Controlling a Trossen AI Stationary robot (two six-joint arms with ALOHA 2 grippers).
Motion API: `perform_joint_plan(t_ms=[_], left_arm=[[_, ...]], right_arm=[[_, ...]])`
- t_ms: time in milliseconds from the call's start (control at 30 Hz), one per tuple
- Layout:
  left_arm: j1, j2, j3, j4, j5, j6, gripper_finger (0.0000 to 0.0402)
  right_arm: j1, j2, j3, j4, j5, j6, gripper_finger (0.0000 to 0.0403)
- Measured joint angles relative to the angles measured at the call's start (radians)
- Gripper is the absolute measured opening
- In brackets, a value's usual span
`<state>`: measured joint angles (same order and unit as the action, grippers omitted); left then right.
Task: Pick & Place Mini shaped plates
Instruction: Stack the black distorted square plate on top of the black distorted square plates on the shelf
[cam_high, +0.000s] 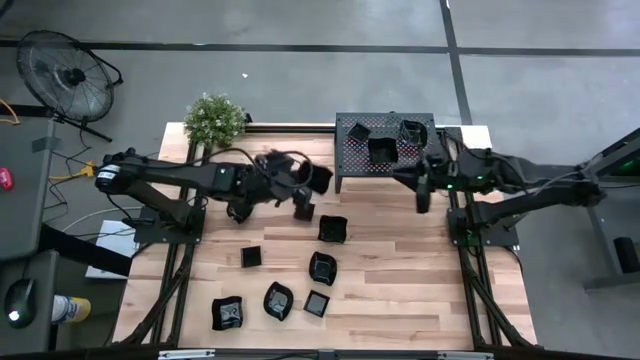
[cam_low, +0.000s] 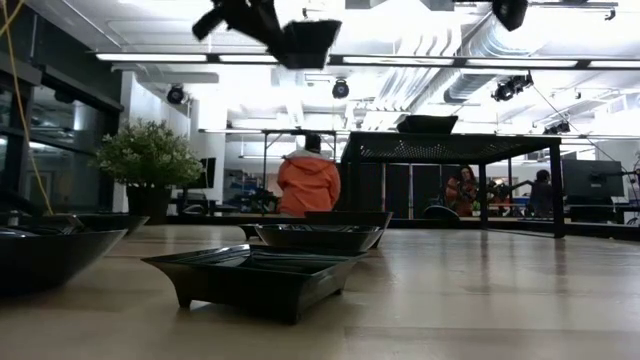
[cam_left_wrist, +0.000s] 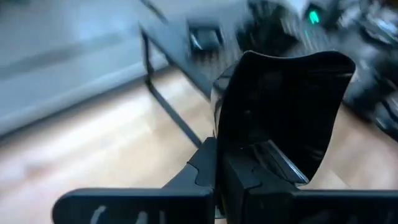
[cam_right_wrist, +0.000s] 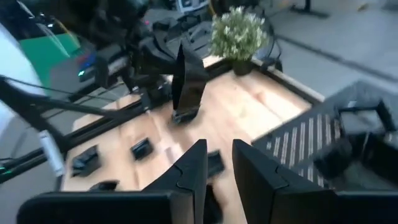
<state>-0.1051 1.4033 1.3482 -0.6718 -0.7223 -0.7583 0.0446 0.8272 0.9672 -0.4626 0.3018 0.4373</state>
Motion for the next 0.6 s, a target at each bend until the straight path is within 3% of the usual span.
perform_joint_plan(t_ms=[200,333,600], left_arm=[[0.0,0.0,0.014,0.138,-0.206,0.19,0.0],[0.0,0.01,0.014,0.223,-0.31,0.305,0.0],[0.01,0.049,0.015,0.455,-0.388,0.608,0.0]], right_arm=[[0.025,0.142,0.0,0.186,0.214,-0.124,0.0071],[0.027,0.225,0.0,0.327,0.296,-0.171,0.0071],[-0.008,0.37,0.0,0.549,0.302,-0.296,0.0109]])
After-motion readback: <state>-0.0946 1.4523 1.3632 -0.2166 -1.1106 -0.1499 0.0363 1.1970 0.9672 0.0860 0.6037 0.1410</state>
